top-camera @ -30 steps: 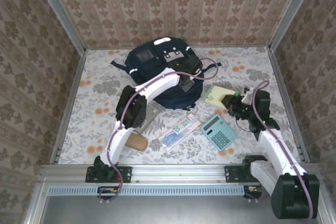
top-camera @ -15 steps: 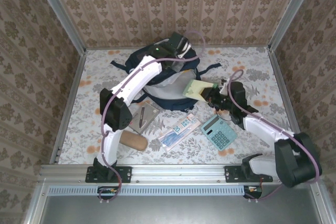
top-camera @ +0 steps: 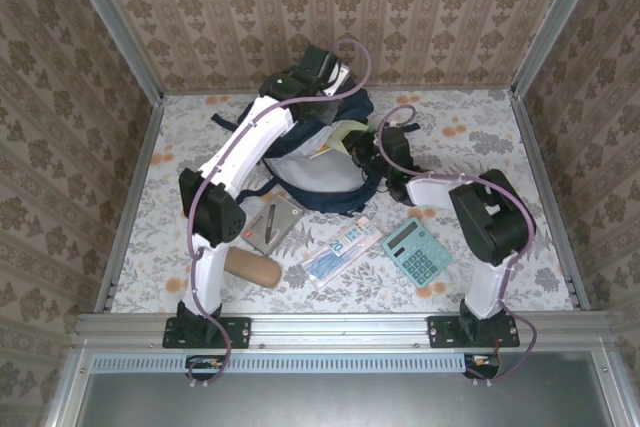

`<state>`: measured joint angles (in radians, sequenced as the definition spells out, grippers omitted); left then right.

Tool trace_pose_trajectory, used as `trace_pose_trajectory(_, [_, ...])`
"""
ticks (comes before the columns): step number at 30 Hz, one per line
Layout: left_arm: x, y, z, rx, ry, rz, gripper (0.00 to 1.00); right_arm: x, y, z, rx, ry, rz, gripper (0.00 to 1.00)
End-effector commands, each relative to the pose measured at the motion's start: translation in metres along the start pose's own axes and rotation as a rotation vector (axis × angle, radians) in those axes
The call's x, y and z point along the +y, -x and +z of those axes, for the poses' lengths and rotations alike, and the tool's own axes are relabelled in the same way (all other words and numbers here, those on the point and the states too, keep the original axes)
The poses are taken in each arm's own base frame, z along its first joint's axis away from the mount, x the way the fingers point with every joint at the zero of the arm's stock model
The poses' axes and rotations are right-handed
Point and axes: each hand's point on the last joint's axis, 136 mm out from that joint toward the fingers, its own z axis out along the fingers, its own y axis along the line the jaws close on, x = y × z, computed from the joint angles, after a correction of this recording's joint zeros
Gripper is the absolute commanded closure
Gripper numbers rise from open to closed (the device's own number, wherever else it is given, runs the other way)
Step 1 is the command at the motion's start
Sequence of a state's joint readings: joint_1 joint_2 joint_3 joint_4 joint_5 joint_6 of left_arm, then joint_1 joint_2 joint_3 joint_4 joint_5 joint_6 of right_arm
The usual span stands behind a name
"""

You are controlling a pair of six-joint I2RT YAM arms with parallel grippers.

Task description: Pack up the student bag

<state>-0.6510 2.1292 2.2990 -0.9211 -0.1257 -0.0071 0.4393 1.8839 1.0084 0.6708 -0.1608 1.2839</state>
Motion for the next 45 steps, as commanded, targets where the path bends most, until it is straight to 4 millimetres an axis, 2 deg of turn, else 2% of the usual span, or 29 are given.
trace_pose_trajectory(1, [0.009,0.046,-0.043,-0.170,-0.003,-0.075,1.00,0.032,0.025,0.023,-0.157,0.080,0.045,1.00])
trace_pose_trajectory(9, [0.002,0.049,-0.046,-0.180,-0.046,-0.104,1.00,0.031,0.026,0.097,-0.171,0.071,0.158,1.00])
trace_pose_trajectory(10, [0.002,0.050,-0.046,-0.181,-0.046,-0.105,1.00,0.032,0.023,0.106,-0.159,0.063,0.156,0.97])
trace_pose_trajectory(11, [0.002,0.050,-0.046,-0.183,-0.047,-0.105,1.00,0.034,0.021,0.113,-0.137,0.059,0.150,0.83])
trace_pose_trajectory(12, [0.003,0.050,-0.045,-0.180,-0.045,-0.104,1.00,0.036,0.018,0.120,-0.104,0.057,0.149,0.61])
trace_pose_trajectory(13, [0.003,0.050,-0.044,-0.180,-0.043,-0.103,1.00,0.034,0.013,0.123,-0.076,0.048,0.153,0.44])
trace_pose_trajectory(14, [0.005,0.049,-0.044,-0.179,-0.041,-0.105,1.00,0.033,0.009,0.121,-0.060,0.046,0.149,0.36])
trace_pose_trajectory(15, [0.006,0.049,-0.043,-0.178,-0.039,-0.106,1.00,0.033,0.007,0.117,-0.053,0.043,0.139,0.34])
trace_pose_trajectory(18, [0.010,0.047,-0.041,-0.170,-0.036,-0.115,1.00,0.024,0.001,0.092,-0.043,0.003,0.101,0.25])
trace_pose_trajectory(19, [0.011,0.047,-0.040,-0.170,-0.037,-0.117,1.00,0.024,0.000,0.083,-0.038,-0.003,0.086,0.18])
trace_pose_trajectory(20, [0.013,0.047,-0.039,-0.169,-0.039,-0.120,1.00,0.026,-0.001,0.075,-0.033,-0.008,0.068,0.15])
trace_pose_trajectory(24, [0.016,0.046,-0.035,-0.164,-0.037,-0.124,1.00,0.032,-0.009,0.040,0.026,-0.066,-0.053,0.09])
trace_pose_trajectory(25, [0.016,0.046,-0.035,-0.162,-0.039,-0.126,1.00,0.032,-0.011,0.030,0.038,-0.087,-0.076,0.01])
trace_pose_trajectory(27, [0.017,0.045,-0.033,-0.159,-0.042,-0.127,1.00,0.032,-0.011,0.014,0.049,-0.116,-0.116,0.01])
trace_pose_trajectory(33, [0.014,0.040,-0.027,-0.143,-0.059,-0.136,1.00,0.006,-0.025,-0.035,0.135,-0.231,-0.154,0.01])
trace_pose_trajectory(40, [0.011,0.036,-0.027,-0.142,-0.077,-0.142,1.00,-0.039,-0.026,-0.135,0.148,-0.477,-0.327,0.00])
trace_pose_trajectory(45, [0.010,0.033,-0.025,-0.141,-0.085,-0.144,1.00,-0.074,-0.019,-0.211,0.081,-0.586,-0.269,0.01])
